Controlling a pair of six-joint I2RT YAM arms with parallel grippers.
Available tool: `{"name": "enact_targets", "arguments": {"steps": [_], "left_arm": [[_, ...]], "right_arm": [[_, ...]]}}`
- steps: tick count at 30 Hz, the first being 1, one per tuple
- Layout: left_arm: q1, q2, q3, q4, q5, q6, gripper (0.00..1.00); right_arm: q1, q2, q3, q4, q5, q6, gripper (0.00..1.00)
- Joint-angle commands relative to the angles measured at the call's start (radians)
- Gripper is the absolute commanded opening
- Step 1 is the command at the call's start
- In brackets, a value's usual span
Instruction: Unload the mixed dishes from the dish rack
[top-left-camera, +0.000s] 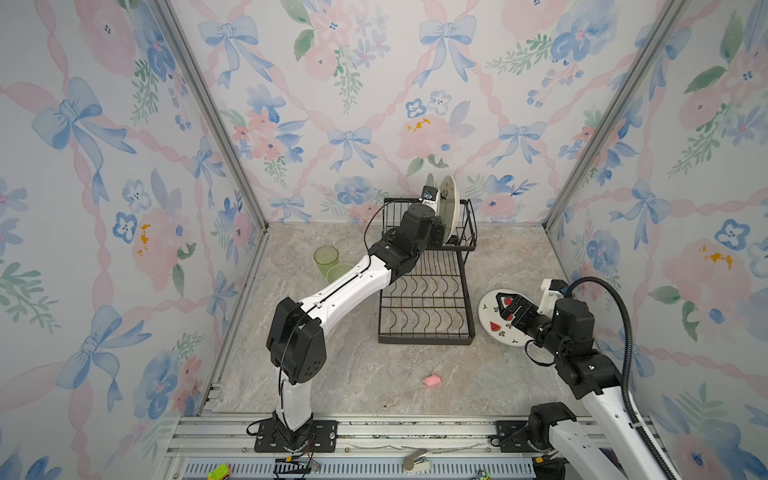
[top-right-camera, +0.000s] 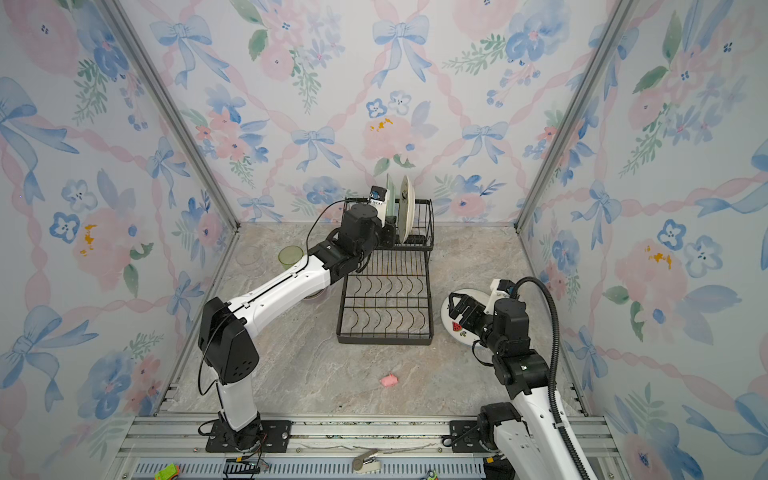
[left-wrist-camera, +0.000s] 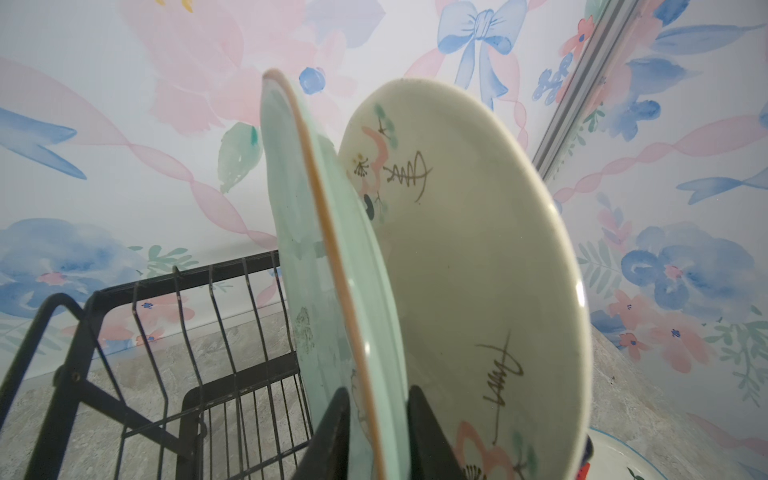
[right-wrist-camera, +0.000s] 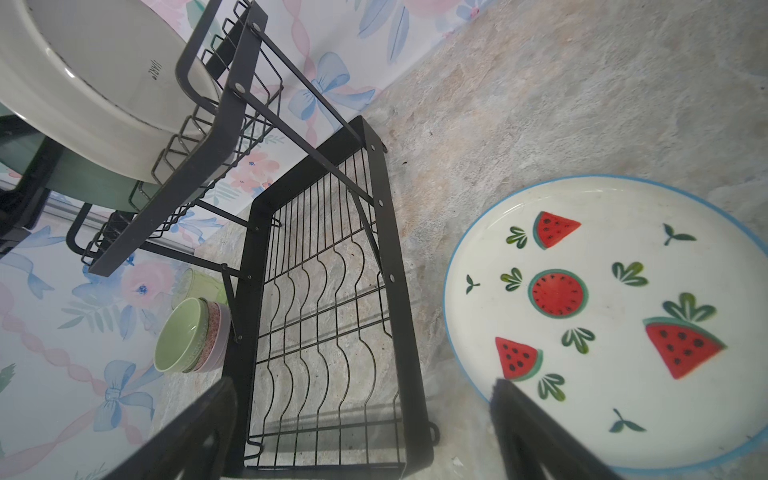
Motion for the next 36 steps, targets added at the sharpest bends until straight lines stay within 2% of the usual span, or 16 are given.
{"name": "enact_targets", "arguments": {"steps": [1, 3, 5, 13, 18, 21, 36], "left_arm": [[0.012, 0.031, 0.026, -0.009, -0.034, 0.017, 0.28], [0.014, 0.04, 0.03, -0.01, -0.028, 0.017, 0.32], [0.017, 0.048, 0.035, -0.009, -0.021, 0.017, 0.27], [0.024, 0.054, 0.043, -0.01, -0.022, 0.023, 0.24], [0.024, 0.047, 0.044, -0.01, -0.028, 0.029, 0.16], [0.023, 0.044, 0.046, -0.01, -0.028, 0.031, 0.01], [0.017, 0.021, 0.059, -0.01, -0.074, 0.03, 0.0]], "right_arm": [[0.011, -0.006, 0.033, -0.032, 0.017, 0.002, 0.97], [0.011, -0.006, 0.031, -0.033, 0.018, 0.002, 0.97], [0.011, -0.005, 0.034, -0.036, 0.018, 0.004, 0.97], [0.011, -0.003, 0.037, -0.037, 0.024, 0.002, 0.97], [0.011, 0.005, 0.04, -0.033, 0.024, 0.002, 0.97], [0.011, 0.01, 0.04, -0.034, 0.026, 0.002, 0.97], [0.011, 0.013, 0.061, -0.05, 0.036, -0.012, 0.97]]}}
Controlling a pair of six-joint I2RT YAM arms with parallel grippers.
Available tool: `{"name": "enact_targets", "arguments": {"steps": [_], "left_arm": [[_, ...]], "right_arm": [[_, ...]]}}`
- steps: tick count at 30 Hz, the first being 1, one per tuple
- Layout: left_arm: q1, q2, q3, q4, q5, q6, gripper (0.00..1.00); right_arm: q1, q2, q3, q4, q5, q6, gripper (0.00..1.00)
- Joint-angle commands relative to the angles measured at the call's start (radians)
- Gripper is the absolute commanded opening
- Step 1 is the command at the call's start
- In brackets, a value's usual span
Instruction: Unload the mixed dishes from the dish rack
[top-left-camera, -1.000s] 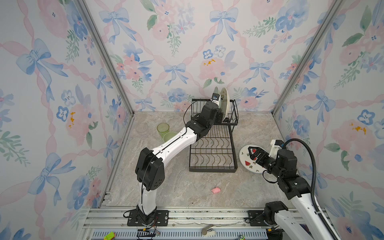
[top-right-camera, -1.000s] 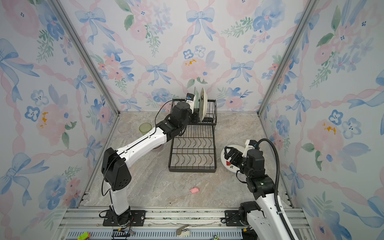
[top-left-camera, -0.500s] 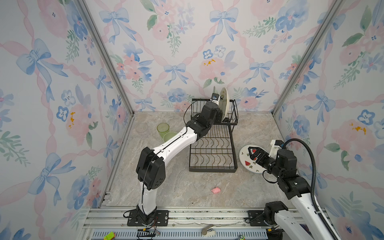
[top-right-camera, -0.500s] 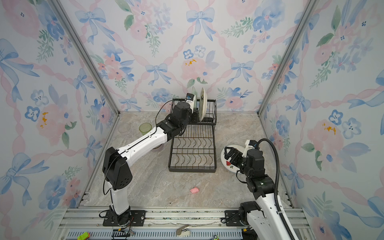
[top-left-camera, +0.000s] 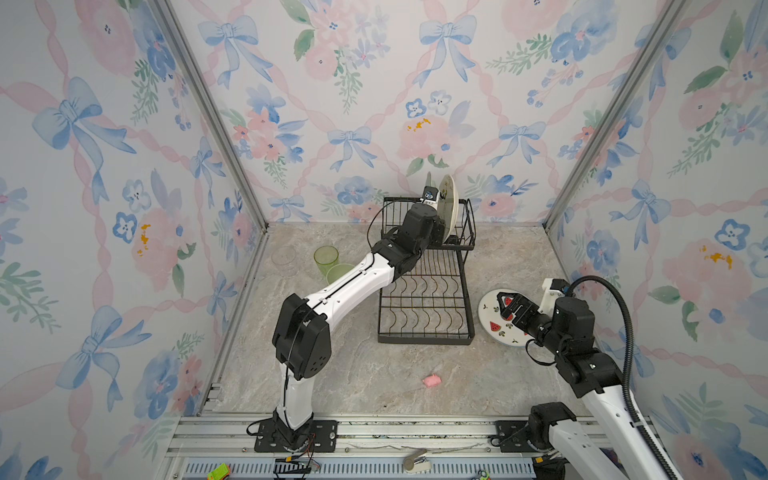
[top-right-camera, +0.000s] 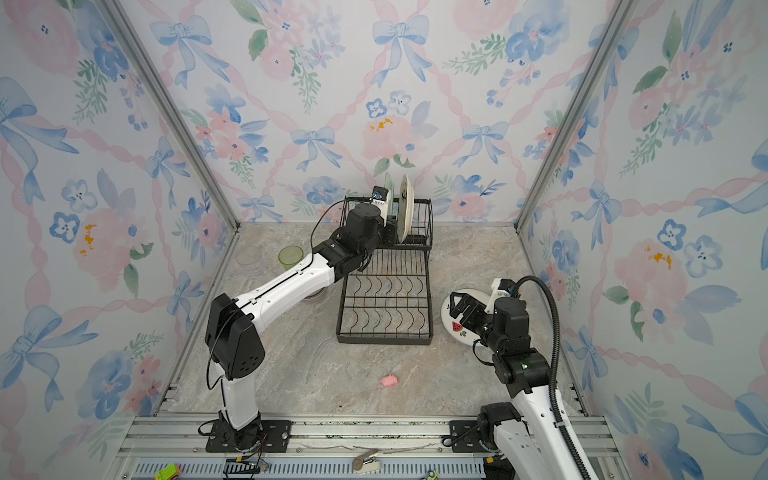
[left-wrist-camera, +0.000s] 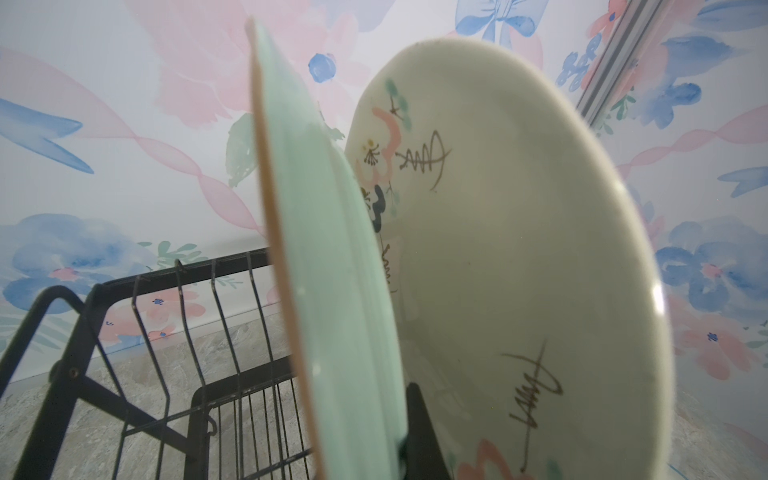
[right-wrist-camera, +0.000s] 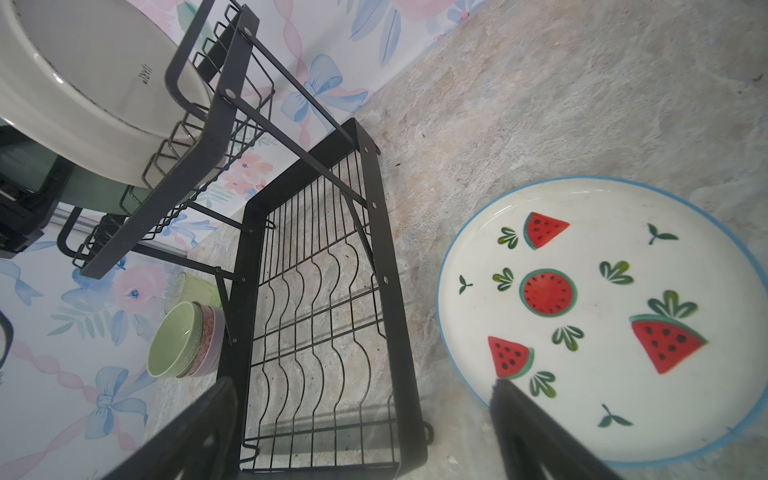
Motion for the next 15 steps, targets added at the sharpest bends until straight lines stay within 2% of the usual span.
{"name": "enact_targets", "arguments": {"steps": [1, 15], "left_arm": [[0.009, -0.017, 0.033, 0.002, -0.052, 0.021, 0.0], [0.0, -0.056, 0.046, 0.009, -0.081, 0.058, 0.0]], "right_arm": [[0.011, 0.009, 0.046, -0.027, 0.015, -0.013, 0.97], [0.011, 0.042, 0.052, -0.013, 0.009, -0.005, 0.97]]}}
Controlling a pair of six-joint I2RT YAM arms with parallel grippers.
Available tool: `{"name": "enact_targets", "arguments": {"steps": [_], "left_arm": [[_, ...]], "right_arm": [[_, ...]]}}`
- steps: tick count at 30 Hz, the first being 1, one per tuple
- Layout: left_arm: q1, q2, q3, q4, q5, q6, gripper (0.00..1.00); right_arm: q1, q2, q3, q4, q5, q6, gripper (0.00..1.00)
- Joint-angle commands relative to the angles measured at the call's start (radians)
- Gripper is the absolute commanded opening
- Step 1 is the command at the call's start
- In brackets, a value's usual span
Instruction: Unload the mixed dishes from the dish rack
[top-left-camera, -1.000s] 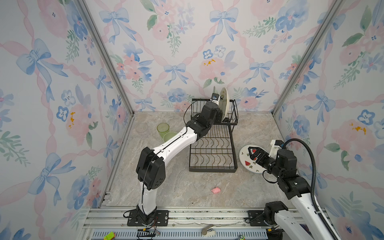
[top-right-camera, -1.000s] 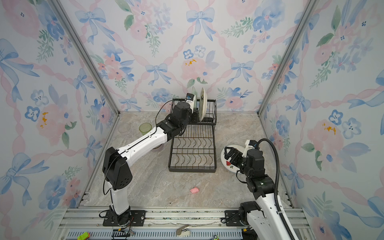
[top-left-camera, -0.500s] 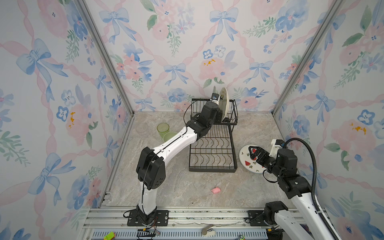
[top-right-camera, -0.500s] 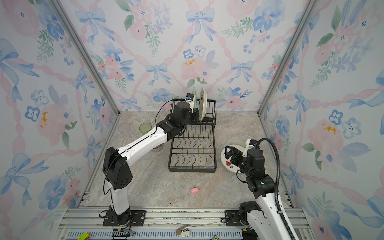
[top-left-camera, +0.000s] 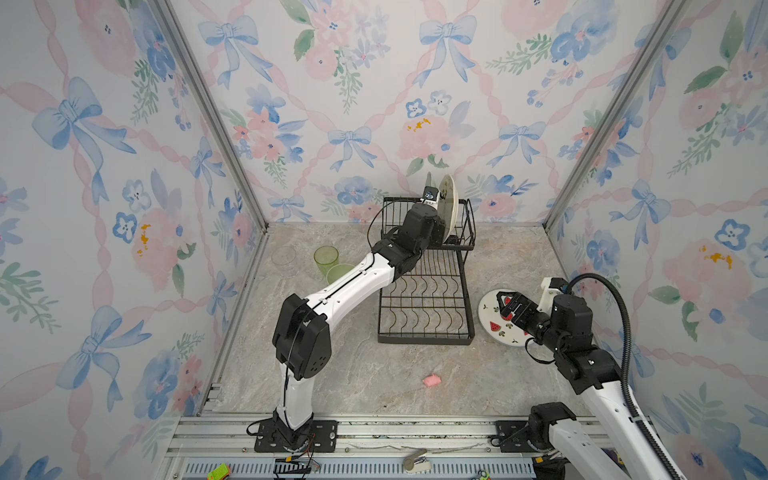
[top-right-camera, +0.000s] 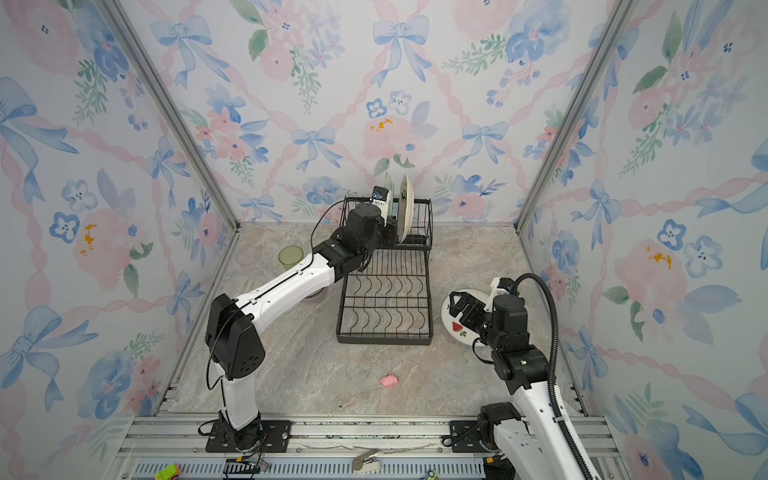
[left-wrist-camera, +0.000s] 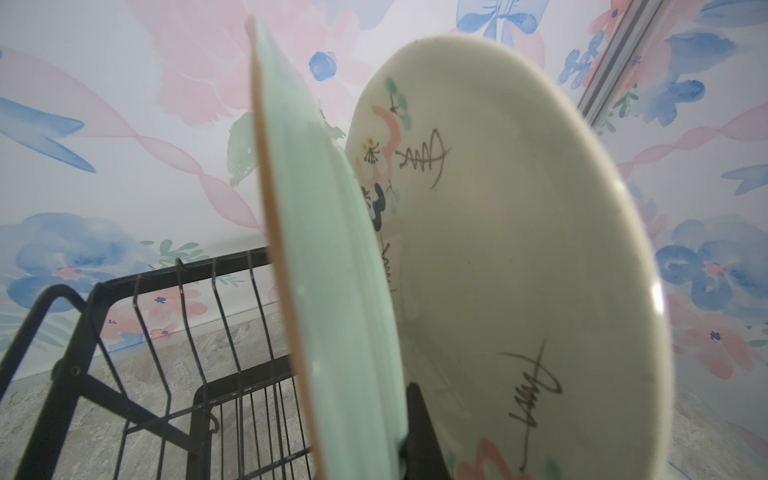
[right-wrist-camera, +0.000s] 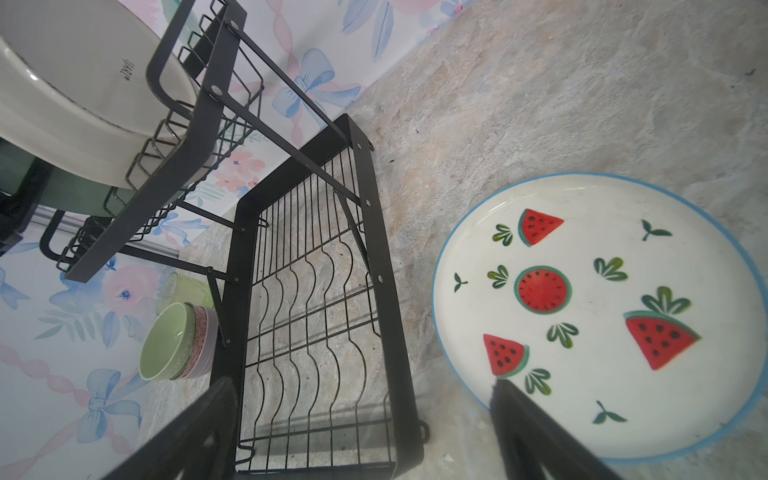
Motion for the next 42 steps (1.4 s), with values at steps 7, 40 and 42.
{"name": "enact_targets", "arguments": {"steps": [7, 40, 42], "left_arm": [[0.002, -0.072, 0.042, 0.024, -0.105, 0.074, 0.0], [0.017, -0.203, -0.026, 0.246, -0.116, 0.133, 0.0], [0.014, -0.22, -0.032, 0.245, -0.105, 0.135, 0.0]], "right_arm": [[0.011, -0.026, 0.029, -0.024, 0.012, -0.008, 0.97], [0.011, -0.039, 0.067, -0.079, 0.022, -0.034, 0.97], [0.011, -0.041, 0.068, -0.076, 0.02, -0.034, 0.97]]}}
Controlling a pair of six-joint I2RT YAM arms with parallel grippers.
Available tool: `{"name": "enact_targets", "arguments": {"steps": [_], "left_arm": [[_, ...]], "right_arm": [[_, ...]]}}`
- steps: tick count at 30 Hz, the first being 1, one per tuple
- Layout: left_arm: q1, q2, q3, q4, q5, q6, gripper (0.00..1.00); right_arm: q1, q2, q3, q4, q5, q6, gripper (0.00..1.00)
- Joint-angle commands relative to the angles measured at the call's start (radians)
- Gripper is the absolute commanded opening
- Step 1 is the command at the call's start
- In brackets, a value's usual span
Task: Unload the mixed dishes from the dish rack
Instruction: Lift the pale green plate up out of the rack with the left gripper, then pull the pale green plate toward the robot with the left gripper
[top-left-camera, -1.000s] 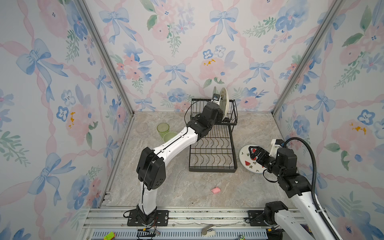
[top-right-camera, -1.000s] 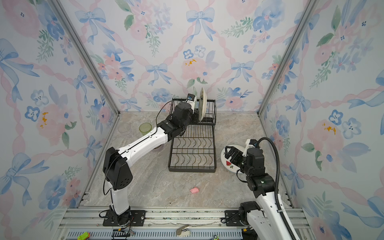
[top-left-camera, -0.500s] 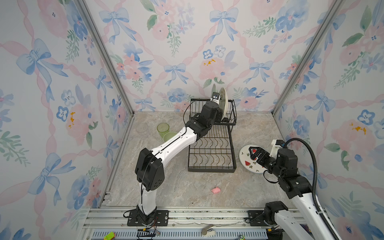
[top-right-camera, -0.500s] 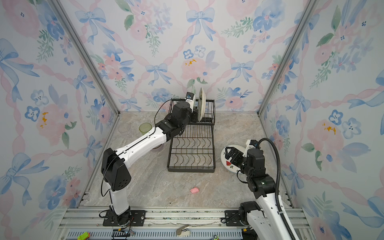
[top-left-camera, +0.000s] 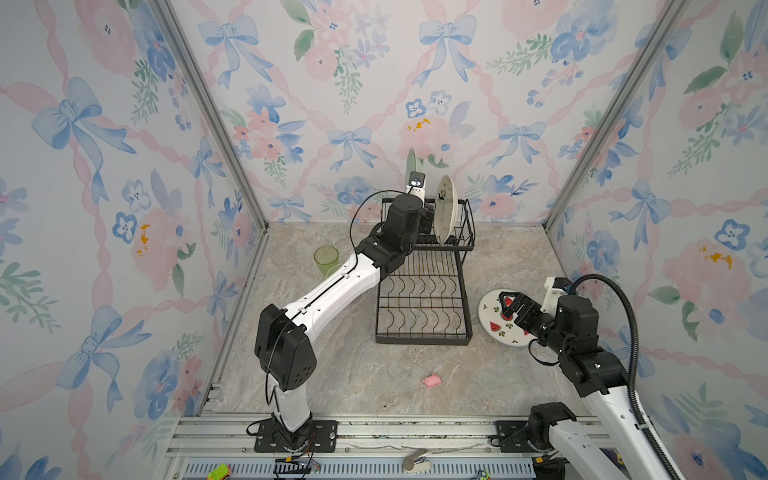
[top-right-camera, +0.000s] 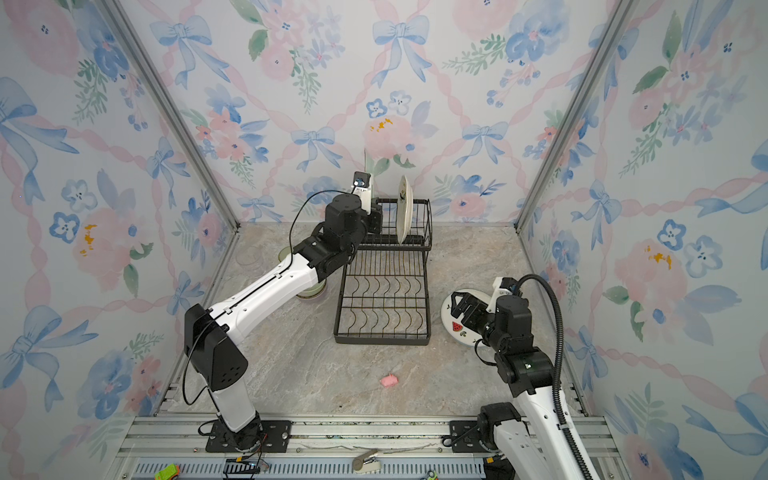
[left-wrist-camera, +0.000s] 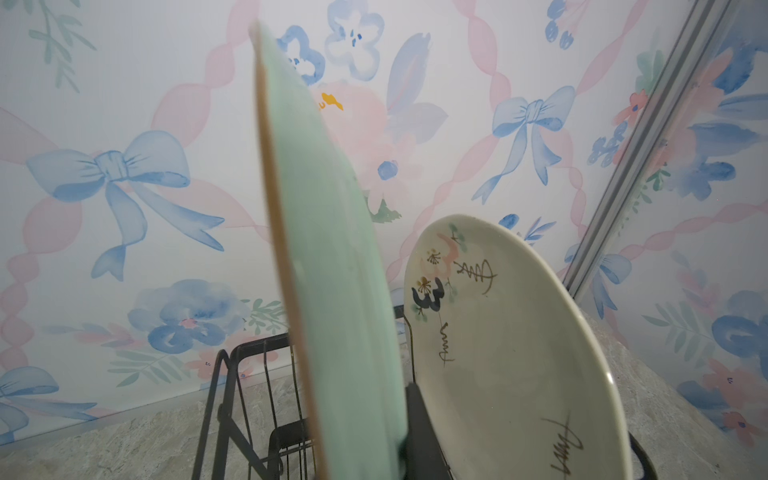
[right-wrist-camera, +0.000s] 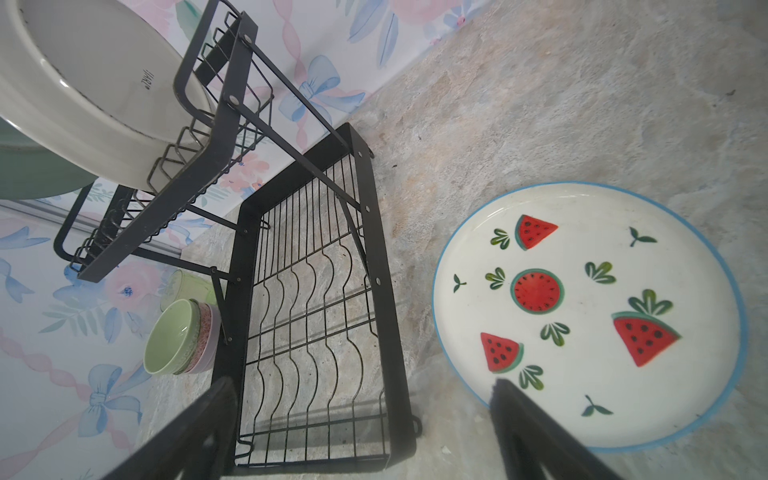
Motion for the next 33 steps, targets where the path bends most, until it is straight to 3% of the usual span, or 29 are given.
{"name": "enact_targets", "arguments": {"steps": [1, 20, 33], "left_arm": [[-0.004, -0.095, 0.006, 0.163, 0.014, 0.03, 0.0], [-0.084, -0.345, -0.246, 0.23, -0.014, 0.057, 0.0], [-0.222, -0.545, -0.462, 0.25, -0.02, 0.133, 0.0]], "right_arm": [[0.011, -0.004, 0.034, -0.017, 0.013, -0.014, 0.97], [0.011, 0.003, 0.068, -0.015, -0.027, -0.016, 0.97], [0.017, 0.002, 0.095, -0.01, -0.062, -0.007, 0.97]]}}
